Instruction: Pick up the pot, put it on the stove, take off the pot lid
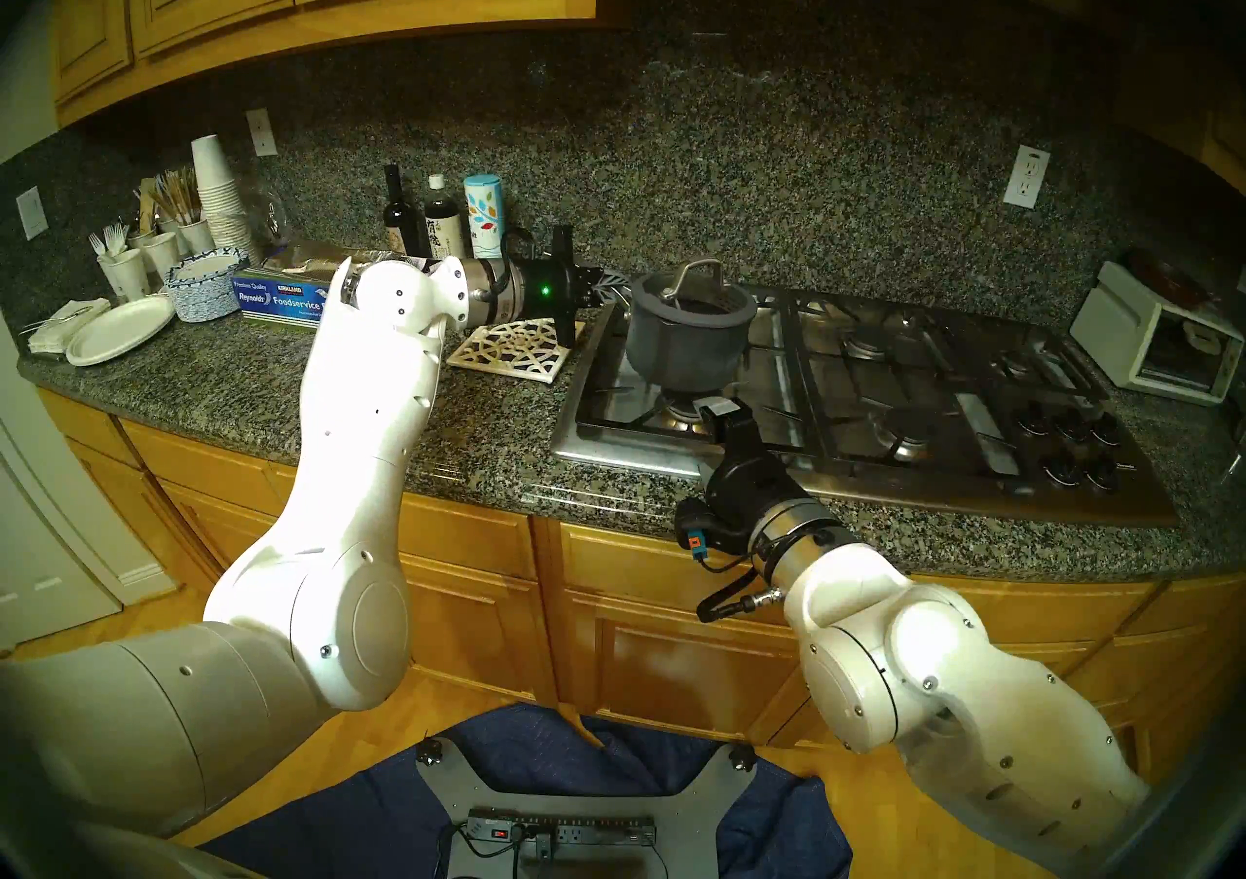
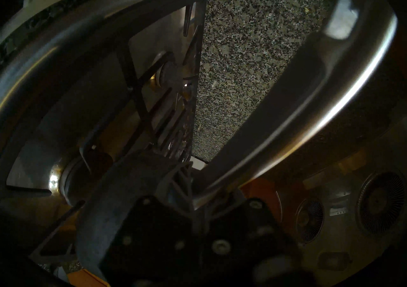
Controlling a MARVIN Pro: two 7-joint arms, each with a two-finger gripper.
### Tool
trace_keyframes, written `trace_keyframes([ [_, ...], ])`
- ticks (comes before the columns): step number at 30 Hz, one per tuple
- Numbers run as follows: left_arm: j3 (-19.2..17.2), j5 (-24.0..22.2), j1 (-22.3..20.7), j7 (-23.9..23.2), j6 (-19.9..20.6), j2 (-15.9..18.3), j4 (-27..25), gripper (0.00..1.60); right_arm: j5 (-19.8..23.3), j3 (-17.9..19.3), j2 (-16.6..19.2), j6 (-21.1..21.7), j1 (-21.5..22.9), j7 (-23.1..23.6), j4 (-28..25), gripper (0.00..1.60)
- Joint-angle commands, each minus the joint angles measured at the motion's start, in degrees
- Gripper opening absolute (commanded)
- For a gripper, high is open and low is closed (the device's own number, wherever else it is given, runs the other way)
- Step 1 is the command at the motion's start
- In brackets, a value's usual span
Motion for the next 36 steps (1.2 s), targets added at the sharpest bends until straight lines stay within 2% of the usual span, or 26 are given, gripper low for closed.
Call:
trace_keyframes([
  [1, -0.4, -1.3, -5.1, -4.2, 0.6, -2.9, -1.0, 0.00, -0.4, 0.8, 0.0, -0.1, 1.0, -1.1, -1.5, 1.60],
  [14, -1.0, 1.0, -5.3, -5.5, 1.5, -3.9, 0.9, 0.00, -0.4, 0.7, 0.0, -0.1, 1.0, -1.0, -1.5, 1.60],
  [32, -2.6, 3.7, -7.9, -7.4, 3.8, -4.2, 5.3, 0.00, -0.4, 0.7, 0.0, -0.1, 1.0, -0.9, -1.4, 1.60],
  [33, -2.5, 3.7, -6.9, -7.9, 3.9, -4.3, 4.4, 0.00, -0.4, 0.7, 0.0, -0.1, 1.0, -0.9, -1.4, 1.60],
  [36, -3.0, 4.1, -8.3, -8.1, 4.6, -4.3, 6.2, 0.00, -0.4, 0.7, 0.0, -0.1, 1.0, -0.9, -1.4, 1.60],
])
